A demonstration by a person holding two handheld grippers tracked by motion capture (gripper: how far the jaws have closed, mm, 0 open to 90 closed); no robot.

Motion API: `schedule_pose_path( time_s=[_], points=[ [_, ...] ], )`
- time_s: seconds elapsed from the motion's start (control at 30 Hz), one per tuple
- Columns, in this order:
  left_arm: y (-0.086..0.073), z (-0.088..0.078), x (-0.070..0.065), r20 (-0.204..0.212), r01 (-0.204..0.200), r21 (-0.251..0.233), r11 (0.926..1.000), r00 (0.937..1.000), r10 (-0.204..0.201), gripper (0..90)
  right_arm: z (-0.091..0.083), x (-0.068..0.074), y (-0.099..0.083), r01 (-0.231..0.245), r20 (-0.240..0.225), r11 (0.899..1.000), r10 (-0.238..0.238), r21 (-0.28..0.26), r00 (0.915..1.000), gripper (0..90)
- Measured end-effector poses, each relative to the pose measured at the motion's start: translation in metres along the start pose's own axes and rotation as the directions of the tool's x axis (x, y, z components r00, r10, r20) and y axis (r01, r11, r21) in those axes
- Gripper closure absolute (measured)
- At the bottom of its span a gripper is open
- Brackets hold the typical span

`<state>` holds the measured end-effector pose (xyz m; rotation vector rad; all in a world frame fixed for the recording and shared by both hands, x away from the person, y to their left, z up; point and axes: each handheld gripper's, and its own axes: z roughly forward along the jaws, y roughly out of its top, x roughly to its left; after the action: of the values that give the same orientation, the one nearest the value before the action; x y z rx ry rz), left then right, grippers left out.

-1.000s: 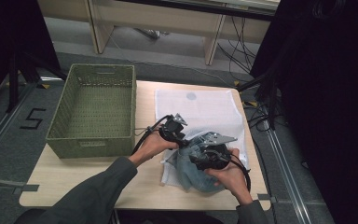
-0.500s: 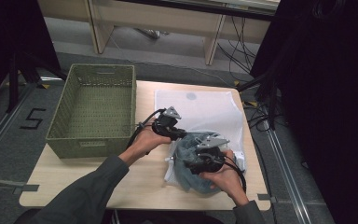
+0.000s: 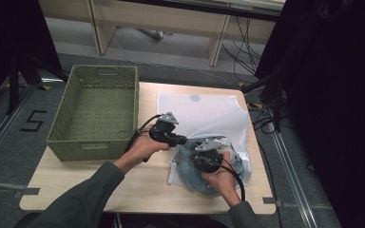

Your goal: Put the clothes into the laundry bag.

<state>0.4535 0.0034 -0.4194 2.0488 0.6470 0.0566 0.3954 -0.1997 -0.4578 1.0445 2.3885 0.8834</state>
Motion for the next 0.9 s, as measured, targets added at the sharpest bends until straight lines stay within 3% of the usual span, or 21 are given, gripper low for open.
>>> schedule_pose_path(
  time_s=[0.1,0.13,0.17,0.2,0.23,0.3,0.33,0.43,0.53,0.63,0.67,0.7,0.73,0.83,0.9],
  points=[
    [0.001,0.001,-0.005,0.014,-0.01,-0.002,1.0,0.9998,0.01,86.5,-0.008,-0.013,0.01,-0.035,0.044,0.998,0.038,-0.061,0.9983,85.6],
    [0.002,0.002,-0.006,0.017,-0.014,-0.002,0.9999,0.9998,0.014,86.8,-0.007,-0.02,0.012,-0.019,0.063,0.996,0.025,-0.09,0.9977,85.5],
    [0.002,0.003,-0.007,0.023,-0.017,-0.002,0.9999,0.9996,0.017,87.0,-0.007,-0.022,0.014,-0.053,0.058,0.996,0.057,-0.076,0.9967,85.3],
    [0.002,0.004,-0.008,0.021,-0.017,0.001,0.9999,0.9996,0.017,86.9,-0.003,-0.025,0.014,-0.045,0.067,0.996,0.05,-0.083,0.9965,84.8],
    [0.002,0.005,-0.008,0.022,-0.018,0.004,0.9998,0.9996,0.018,86.9,0.001,-0.025,0.013,-0.038,0.059,0.996,0.042,-0.074,0.9973,83.0],
    [0.002,0.006,-0.007,0.01,-0.022,0.006,0.9997,0.9997,0.022,86.7,0.009,-0.017,0.009,-0.074,0.017,0.997,0.074,-0.014,0.9971,77.3],
    [0.002,0.006,-0.006,0.004,-0.023,0.009,0.9997,0.9997,0.023,86.5,0.012,-0.015,0.007,-0.053,0.02,0.998,0.054,-0.022,0.9984,73.8],
    [-0.001,0.002,-0.003,-0.005,-0.028,0.019,0.9994,0.9996,0.028,83.5,0.006,-0.012,0.012,-0.052,0.006,0.998,0.052,-0.018,0.9986,63.5],
    [-0.012,-0.004,-0.004,-0.034,-0.05,0.056,0.9972,0.9981,0.051,73.8,-0.004,-0.011,0.01,-0.073,-0.022,0.997,0.073,-0.019,0.9971,57.1],
    [-0.033,-0.008,-0.006,-0.047,-0.02,0.098,0.995,0.9986,0.025,61.9,-0.011,-0.01,0.005,-0.068,-0.039,0.997,0.066,-0.033,0.997,52.6],
    [-0.043,-0.009,-0.007,-0.064,-0.022,0.139,0.99,0.9975,0.031,59.0,-0.014,-0.008,0.004,-0.083,-0.048,0.996,0.082,-0.025,0.9955,51.1],
    [-0.051,-0.01,-0.005,-0.062,-0.049,0.211,0.9762,0.9961,0.063,55.0,-0.016,-0.005,0.004,-0.092,-0.058,0.996,0.091,-0.018,0.9941,49.6],
    [-0.059,-0.008,-0.005,-0.071,-0.04,0.249,0.9677,0.9957,0.06,49.4,-0.017,-0.003,0.004,-0.079,-0.072,0.997,0.077,-0.019,0.9944,47.5],
    [-0.078,0.004,-0.011,-0.075,0.006,0.257,0.9664,0.9971,0.013,42.4,-0.013,0.01,0.005,-0.06,-0.089,0.998,0.057,-0.031,0.9944,44.3],
    [-0.082,0.008,-0.011,-0.087,-0.048,0.31,0.9495,0.9931,0.079,38.2,-0.012,0.016,0.007,-0.04,-0.096,0.999,0.04,0.003,0.9946,43.1]
  ],
)
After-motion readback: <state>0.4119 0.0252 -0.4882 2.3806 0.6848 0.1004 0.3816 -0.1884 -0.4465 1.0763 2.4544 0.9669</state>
